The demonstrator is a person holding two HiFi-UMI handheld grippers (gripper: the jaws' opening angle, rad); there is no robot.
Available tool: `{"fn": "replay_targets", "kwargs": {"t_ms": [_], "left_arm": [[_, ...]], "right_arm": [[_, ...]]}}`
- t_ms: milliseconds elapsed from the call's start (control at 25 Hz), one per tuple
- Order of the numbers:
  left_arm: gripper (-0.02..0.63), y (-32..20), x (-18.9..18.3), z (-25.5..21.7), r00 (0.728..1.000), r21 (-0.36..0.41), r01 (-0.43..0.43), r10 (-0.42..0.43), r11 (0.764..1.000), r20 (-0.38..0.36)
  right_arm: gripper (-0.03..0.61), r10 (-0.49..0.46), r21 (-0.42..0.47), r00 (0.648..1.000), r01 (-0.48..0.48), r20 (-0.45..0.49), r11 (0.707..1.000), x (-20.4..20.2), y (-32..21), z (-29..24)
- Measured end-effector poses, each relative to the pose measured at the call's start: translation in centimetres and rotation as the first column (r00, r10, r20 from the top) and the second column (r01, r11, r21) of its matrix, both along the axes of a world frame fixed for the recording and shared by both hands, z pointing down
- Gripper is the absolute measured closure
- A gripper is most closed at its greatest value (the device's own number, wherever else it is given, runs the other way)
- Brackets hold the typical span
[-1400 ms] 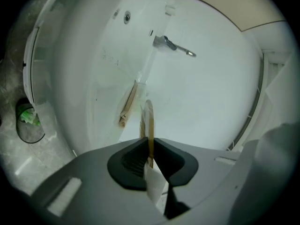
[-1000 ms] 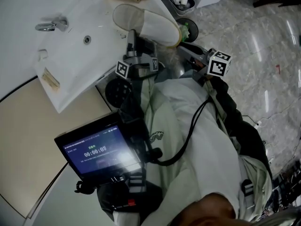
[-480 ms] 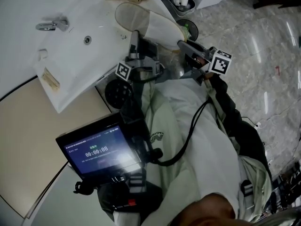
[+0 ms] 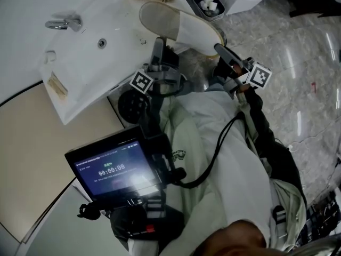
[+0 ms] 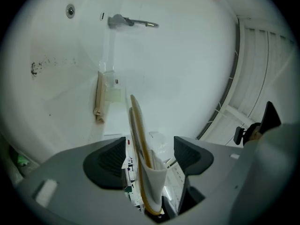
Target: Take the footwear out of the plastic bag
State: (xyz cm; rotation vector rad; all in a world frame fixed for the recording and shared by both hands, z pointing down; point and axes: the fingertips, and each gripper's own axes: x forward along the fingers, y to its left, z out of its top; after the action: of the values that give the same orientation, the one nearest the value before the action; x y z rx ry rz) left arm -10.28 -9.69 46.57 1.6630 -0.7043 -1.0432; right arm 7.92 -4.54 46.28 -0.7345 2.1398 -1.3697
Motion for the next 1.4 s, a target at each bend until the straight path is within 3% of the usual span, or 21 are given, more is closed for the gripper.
{"fn": "replay_targets", "kwargs": {"t_ms": [120,240,360,400,480,520,720,920,1400], "left_arm": [[0.220,0.4,0.2,0.2,0.998,0.015,-0.011,0.010,1.000,0.058],[0.210,-0.2,1.1,0.2,0.992,0.022,-0.027,0.024,0.999,0.122],[0.202,-1.1,0.9,-0.3,0.994,0.026,0.005,-0.008,1.000,0.106],[0.232,-1.3,0.6,-0.7,0.996,0.037,0.025,-0.028,0.999,0.090],[0.430,-1.5,0.2,-1.3,0.997,0.052,0.051,-0.055,0.997,0.063],[0.446,-1.5,0.2,-1.4,0.997,0.049,0.056,-0.059,0.997,0.046],[0.465,-1.5,0.1,-1.2,0.996,0.013,0.078,-0.077,0.997,-0.038],[0.463,-1.7,0.1,-1.4,0.998,0.010,0.066,-0.066,0.998,0.008],[0.453,-2.1,0.8,-1.8,0.999,0.027,0.033,-0.034,0.999,0.009]], "right_arm": [[0.502,-0.005,0.002,1.000,0.005,0.027,1.000,0.8,0.1,-0.2],[0.502,-0.069,0.031,0.996,0.067,0.053,0.997,-0.1,0.9,-1.1],[0.502,-0.145,0.045,0.988,0.143,0.052,0.989,-1.6,2.1,-1.2],[0.502,-0.163,0.043,0.986,0.161,0.045,0.986,-2.0,2.3,-1.1],[0.500,-0.178,0.037,0.983,0.177,0.037,0.984,-2.4,2.5,-0.7],[0.499,-0.176,0.034,0.983,0.174,0.046,0.984,-2.3,2.4,-0.5],[0.488,-0.156,0.026,0.978,0.154,0.137,0.988,-2.5,2.2,-0.7],[0.500,-0.140,0.005,0.986,0.140,0.094,0.990,-2.5,1.8,-0.6],[0.500,-0.093,0.036,0.996,0.093,0.009,0.995,-1.8,2.3,-1.7]]}}
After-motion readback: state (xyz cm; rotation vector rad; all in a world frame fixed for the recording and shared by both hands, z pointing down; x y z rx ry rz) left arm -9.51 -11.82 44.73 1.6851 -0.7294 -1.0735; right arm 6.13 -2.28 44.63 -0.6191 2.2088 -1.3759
